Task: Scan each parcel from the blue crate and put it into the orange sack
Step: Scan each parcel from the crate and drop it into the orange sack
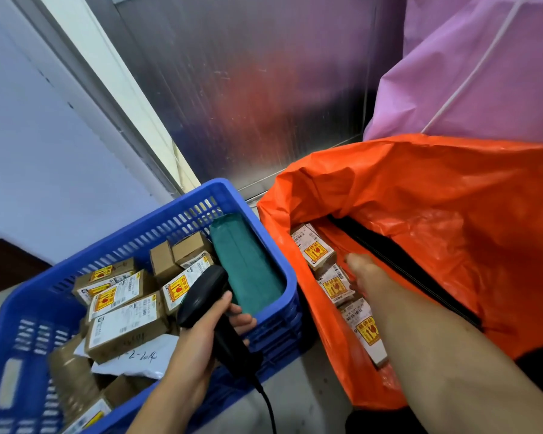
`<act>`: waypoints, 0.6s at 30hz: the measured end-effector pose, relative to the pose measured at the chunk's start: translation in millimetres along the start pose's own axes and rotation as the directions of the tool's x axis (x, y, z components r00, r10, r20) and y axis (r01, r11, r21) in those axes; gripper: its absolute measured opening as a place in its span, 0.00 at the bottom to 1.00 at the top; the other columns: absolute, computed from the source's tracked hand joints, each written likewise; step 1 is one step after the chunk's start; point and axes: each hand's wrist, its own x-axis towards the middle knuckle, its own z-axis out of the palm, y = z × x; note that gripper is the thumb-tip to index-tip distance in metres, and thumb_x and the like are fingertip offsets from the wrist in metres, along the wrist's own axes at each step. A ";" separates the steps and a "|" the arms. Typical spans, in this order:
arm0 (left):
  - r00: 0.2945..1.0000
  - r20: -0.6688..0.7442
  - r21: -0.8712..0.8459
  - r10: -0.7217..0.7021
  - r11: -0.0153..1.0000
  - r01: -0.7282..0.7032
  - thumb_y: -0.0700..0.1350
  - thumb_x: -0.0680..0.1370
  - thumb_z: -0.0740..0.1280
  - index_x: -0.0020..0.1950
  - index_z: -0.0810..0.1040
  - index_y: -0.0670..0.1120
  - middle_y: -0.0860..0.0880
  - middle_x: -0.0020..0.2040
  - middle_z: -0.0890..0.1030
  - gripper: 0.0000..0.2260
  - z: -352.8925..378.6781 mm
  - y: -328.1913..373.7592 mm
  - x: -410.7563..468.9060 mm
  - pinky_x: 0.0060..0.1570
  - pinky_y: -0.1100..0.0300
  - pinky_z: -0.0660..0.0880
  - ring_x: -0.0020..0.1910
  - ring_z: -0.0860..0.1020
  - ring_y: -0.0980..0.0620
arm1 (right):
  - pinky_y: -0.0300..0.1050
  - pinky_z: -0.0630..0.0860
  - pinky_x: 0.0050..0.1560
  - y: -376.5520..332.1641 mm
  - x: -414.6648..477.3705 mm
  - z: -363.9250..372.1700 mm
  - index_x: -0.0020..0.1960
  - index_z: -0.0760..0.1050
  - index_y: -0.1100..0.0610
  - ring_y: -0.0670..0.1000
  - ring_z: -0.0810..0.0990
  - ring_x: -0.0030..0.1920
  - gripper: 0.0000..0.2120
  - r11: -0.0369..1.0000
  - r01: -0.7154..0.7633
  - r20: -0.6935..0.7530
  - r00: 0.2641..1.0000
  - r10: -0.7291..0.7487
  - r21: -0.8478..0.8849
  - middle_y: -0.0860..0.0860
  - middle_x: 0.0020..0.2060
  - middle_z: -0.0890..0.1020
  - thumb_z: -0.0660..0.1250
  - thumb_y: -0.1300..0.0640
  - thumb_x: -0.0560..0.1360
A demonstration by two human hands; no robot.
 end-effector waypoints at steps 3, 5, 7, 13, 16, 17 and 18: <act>1.000 -0.015 0.016 0.016 1.000 -0.016 0.52 0.76 0.74 0.53 0.83 0.40 0.38 0.48 0.87 0.16 1.1 0.6 -5.9 0.53 0.47 0.80 0.50 0.88 0.43 | 0.55 0.81 0.56 -1.7 -17.4 -10.9 0.66 0.71 0.64 0.59 0.81 0.45 0.14 1.000 0.000 -0.039 0.999 -0.001 -0.028 0.60 0.47 0.79 0.57 0.58 0.83; 0.999 -0.022 0.005 0.038 0.999 -0.038 0.50 0.78 0.74 0.54 0.83 0.39 0.38 0.46 0.87 0.15 1.3 0.8 -11.2 0.52 0.48 0.80 0.48 0.88 0.42 | 0.55 0.78 0.56 -9.4 -25.7 -15.3 0.72 0.68 0.64 0.62 0.80 0.56 0.18 0.999 0.043 -0.054 0.998 -0.044 -0.019 0.62 0.58 0.79 0.58 0.59 0.84; 0.996 -0.062 -0.011 0.065 0.998 -0.065 0.48 0.78 0.74 0.54 0.83 0.39 0.39 0.43 0.87 0.13 -0.3 1.0 -16.2 0.49 0.49 0.79 0.44 0.88 0.42 | 0.57 0.78 0.58 -25.7 -34.5 -18.5 0.74 0.68 0.63 0.63 0.79 0.61 0.21 0.994 0.105 -0.054 0.993 -0.107 -0.028 0.63 0.64 0.77 0.59 0.57 0.83; 0.992 -0.068 -0.001 0.108 0.994 -0.109 0.40 0.79 0.73 0.56 0.83 0.35 0.37 0.42 0.86 0.09 -35.4 30.1 -43.1 0.43 0.52 0.81 0.39 0.84 0.41 | 0.45 0.75 0.37 -111.2 -87.3 -19.1 0.51 0.76 0.61 0.54 0.76 0.36 0.09 0.905 0.373 -0.004 0.924 -0.381 -0.204 0.57 0.42 0.78 0.64 0.55 0.78; 0.971 -0.066 0.047 0.228 0.973 -0.225 0.37 0.79 0.72 0.55 0.83 0.35 0.38 0.41 0.86 0.07 -59.0 53.6 -60.0 0.44 0.52 0.79 0.37 0.83 0.43 | 0.45 0.74 0.37 -155.9 -136.2 -16.3 0.43 0.74 0.58 0.54 0.77 0.36 0.08 0.808 0.500 0.070 0.860 -0.505 -0.311 0.58 0.41 0.78 0.64 0.55 0.79; 0.962 -0.068 0.045 0.265 0.964 -0.263 0.37 0.79 0.72 0.54 0.83 0.37 0.38 0.41 0.86 0.05 -66.5 61.3 -65.5 0.42 0.53 0.80 0.36 0.83 0.44 | 0.46 0.75 0.37 -170.0 -150.5 -14.8 0.43 0.75 0.59 0.55 0.78 0.38 0.08 0.763 0.544 0.083 0.829 -0.554 -0.350 0.58 0.41 0.79 0.65 0.55 0.78; 0.951 -0.070 0.033 0.301 0.954 -0.299 0.38 0.79 0.72 0.53 0.83 0.39 0.39 0.41 0.85 0.04 -76.0 68.3 -72.0 0.40 0.54 0.80 0.36 0.83 0.45 | 0.46 0.76 0.37 -182.9 -167.2 -12.1 0.45 0.76 0.60 0.55 0.80 0.38 0.08 0.712 0.586 0.096 0.794 -0.600 -0.387 0.57 0.41 0.80 0.65 0.55 0.77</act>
